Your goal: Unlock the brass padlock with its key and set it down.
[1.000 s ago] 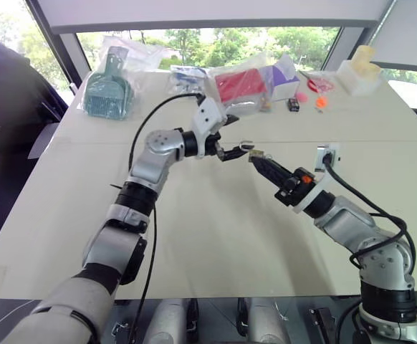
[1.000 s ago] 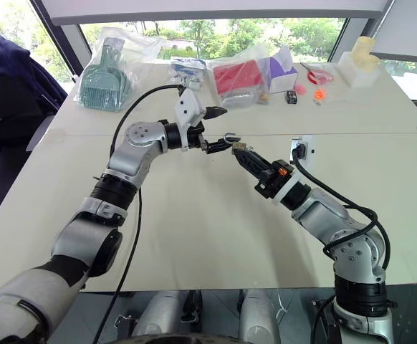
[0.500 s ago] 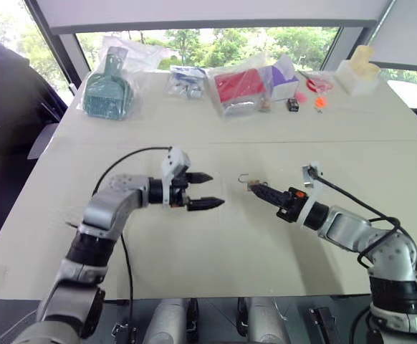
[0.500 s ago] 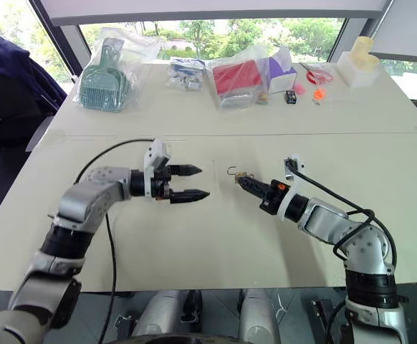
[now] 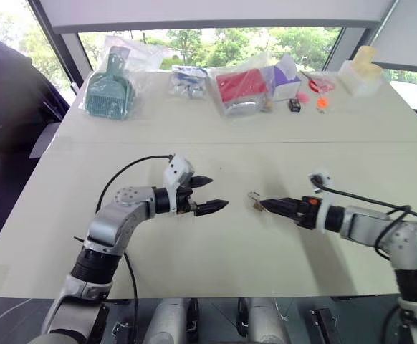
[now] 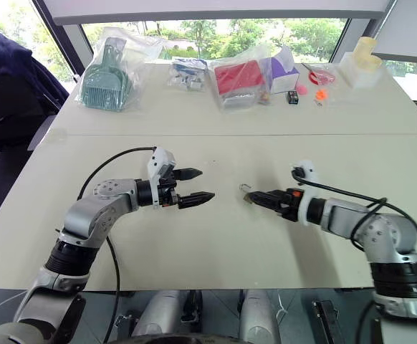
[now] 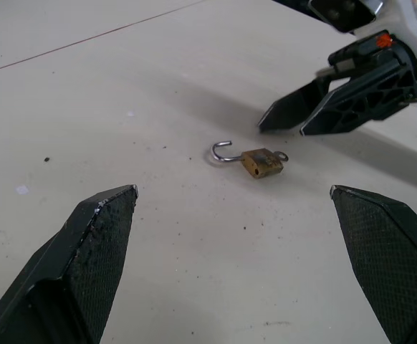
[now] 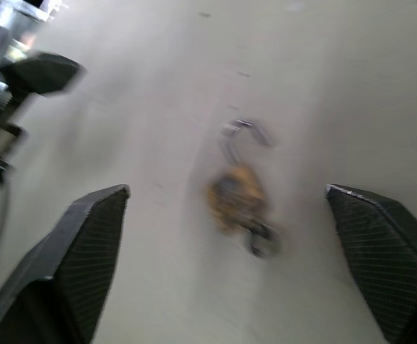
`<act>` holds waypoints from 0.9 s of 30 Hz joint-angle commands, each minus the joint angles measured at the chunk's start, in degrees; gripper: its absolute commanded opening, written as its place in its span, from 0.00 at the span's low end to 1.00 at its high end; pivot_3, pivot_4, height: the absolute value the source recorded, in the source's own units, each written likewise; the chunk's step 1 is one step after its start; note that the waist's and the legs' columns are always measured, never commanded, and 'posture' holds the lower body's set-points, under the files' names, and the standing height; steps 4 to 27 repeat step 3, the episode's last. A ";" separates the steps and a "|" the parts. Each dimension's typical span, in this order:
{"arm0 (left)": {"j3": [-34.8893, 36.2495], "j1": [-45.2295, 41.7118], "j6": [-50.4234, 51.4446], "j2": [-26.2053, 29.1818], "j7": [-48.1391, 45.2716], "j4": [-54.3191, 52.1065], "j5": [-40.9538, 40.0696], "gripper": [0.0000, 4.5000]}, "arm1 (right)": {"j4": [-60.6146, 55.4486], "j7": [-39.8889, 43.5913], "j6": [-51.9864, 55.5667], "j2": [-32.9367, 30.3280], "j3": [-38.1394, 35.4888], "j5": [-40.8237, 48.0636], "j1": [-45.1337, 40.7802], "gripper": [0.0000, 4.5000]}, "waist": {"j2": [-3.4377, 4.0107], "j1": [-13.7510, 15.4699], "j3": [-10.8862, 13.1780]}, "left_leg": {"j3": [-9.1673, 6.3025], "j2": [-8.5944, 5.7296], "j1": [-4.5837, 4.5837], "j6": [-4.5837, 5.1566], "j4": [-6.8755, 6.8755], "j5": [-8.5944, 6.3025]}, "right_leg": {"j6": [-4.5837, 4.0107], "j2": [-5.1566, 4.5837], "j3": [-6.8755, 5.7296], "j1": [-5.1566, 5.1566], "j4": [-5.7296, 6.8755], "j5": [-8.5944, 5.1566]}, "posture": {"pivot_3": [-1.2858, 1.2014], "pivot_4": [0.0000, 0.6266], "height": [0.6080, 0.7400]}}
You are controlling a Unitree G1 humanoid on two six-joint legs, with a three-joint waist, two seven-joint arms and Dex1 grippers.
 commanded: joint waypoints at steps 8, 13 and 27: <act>0.78 0.04 -1.31 0.97 -0.38 -2.26 -0.90 1.00 | -8.07 11.88 -6.68 -7.39 -7.68 -4.44 9.66 0.99 | 0.01 0.03 0.00 | -0.01 0.02 0.01 0.00 0.00 0.00 | 0.01 0.02 -0.01 0.00 0.00 -0.01 | 0.52 0.24 0.96; 0.78 0.04 -1.31 0.97 -0.38 -2.26 -0.90 1.00 | -8.07 11.88 -6.68 -7.39 -7.68 -4.44 9.66 0.99 | 0.01 0.03 0.00 | -0.01 0.02 0.01 0.00 0.00 0.00 | 0.01 0.02 -0.01 0.00 0.00 -0.01 | 0.52 0.24 0.96; 0.78 0.04 -1.31 0.97 -0.38 -2.26 -0.90 1.00 | -8.07 11.88 -6.68 -7.39 -7.68 -4.44 9.66 0.99 | 0.01 0.03 0.00 | -0.01 0.02 0.01 0.00 0.00 0.00 | 0.01 0.02 -0.01 0.00 0.00 -0.01 | 0.52 0.24 0.96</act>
